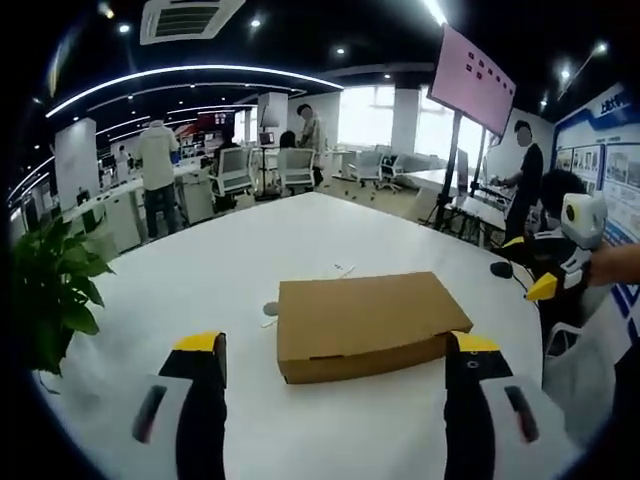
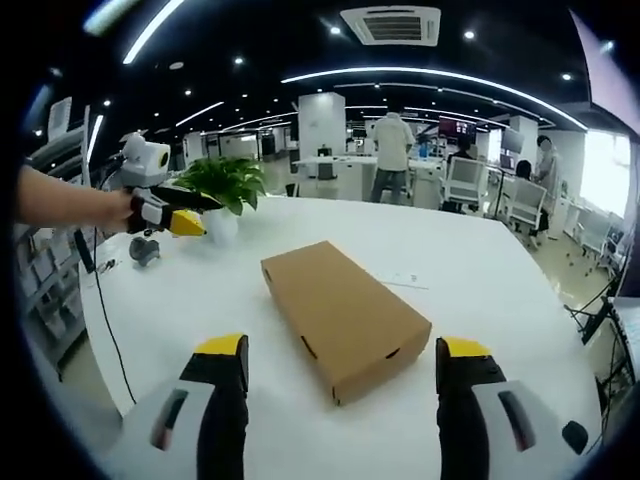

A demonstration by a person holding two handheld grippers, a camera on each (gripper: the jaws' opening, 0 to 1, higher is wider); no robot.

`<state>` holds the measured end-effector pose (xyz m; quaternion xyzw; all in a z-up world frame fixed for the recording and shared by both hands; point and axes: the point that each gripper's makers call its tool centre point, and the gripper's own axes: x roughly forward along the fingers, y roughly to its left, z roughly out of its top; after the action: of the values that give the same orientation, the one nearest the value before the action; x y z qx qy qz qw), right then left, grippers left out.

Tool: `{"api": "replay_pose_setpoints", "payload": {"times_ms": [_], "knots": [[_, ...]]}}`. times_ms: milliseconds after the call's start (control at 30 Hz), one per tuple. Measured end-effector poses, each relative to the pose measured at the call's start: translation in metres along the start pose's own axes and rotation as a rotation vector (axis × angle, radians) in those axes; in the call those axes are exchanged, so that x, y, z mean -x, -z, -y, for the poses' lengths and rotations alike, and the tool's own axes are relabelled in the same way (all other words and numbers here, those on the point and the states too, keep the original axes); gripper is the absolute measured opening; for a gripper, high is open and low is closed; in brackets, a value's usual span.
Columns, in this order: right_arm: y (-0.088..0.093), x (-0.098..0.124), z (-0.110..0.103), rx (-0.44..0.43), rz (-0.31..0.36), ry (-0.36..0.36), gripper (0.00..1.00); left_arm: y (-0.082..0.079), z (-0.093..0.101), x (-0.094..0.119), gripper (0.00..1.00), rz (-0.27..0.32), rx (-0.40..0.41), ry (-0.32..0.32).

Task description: Operate the shoe box by opening the lid, removing the specified soft item, and placing it in the target area until the item is outside and the box remains undamaged.

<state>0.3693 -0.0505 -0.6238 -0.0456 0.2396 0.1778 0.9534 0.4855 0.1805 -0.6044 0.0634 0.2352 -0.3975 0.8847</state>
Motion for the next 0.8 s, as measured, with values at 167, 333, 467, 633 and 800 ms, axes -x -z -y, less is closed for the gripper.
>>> {"api": "replay_pose_setpoints", "payload": {"times_ms": [167, 333, 467, 633, 800], "knots": [[0.004, -0.004, -0.005, 0.003, -0.007, -0.010, 0.75, 0.006, 0.001, -0.007, 0.91, -0.023, 0.015, 0.016], [0.002, -0.009, -0.004, 0.027, 0.033, -0.012, 0.70, 0.011, -0.003, -0.016, 0.92, -0.014, -0.006, 0.007], [0.009, -0.019, 0.004, 0.023, 0.015, 0.037, 0.78, 0.012, -0.010, -0.025, 0.90, 0.023, -0.068, -0.008], [0.015, -0.029, 0.004, 0.002, 0.018, 0.062, 0.83, 0.029, -0.004, -0.037, 0.84, -0.014, -0.077, 0.027], [0.019, -0.033, 0.005, -0.007, 0.007, 0.064, 0.84, 0.038, -0.001, -0.041, 0.86, -0.053, -0.075, 0.046]]}}
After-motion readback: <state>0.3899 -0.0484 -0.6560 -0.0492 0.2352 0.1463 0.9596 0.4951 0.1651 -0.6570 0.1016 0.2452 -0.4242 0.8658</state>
